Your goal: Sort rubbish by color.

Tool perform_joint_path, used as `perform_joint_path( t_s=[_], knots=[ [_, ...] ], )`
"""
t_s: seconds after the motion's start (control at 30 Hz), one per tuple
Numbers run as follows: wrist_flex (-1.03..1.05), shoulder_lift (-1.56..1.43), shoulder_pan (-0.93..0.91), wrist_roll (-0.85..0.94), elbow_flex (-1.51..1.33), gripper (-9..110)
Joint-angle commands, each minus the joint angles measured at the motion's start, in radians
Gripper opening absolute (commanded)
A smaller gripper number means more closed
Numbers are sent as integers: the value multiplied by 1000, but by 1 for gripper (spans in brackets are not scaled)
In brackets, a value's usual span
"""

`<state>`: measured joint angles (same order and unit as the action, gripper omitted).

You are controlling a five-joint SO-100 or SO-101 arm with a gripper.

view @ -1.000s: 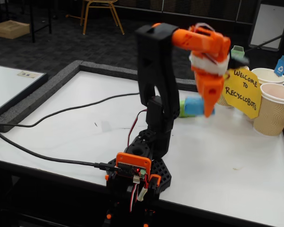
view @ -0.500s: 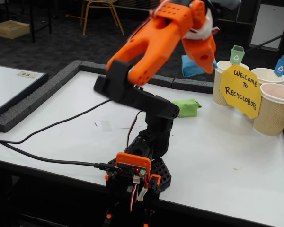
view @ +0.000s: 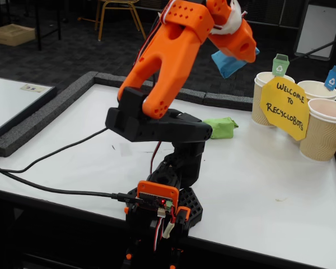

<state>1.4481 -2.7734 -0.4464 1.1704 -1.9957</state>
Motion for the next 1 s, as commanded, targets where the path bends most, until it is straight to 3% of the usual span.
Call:
perform_joint_path(
  t_s=[0.0,0.27,0.47,0.67,0.97],
  knots=[
    [-94,34,-29,77,107,0],
    [-267,319,-52,166,255,0],
    [-225,545,-25,215,545,0],
    [-206,680,-86,333,689,0],
    [-241,946,-144,370,940,0]
  ],
)
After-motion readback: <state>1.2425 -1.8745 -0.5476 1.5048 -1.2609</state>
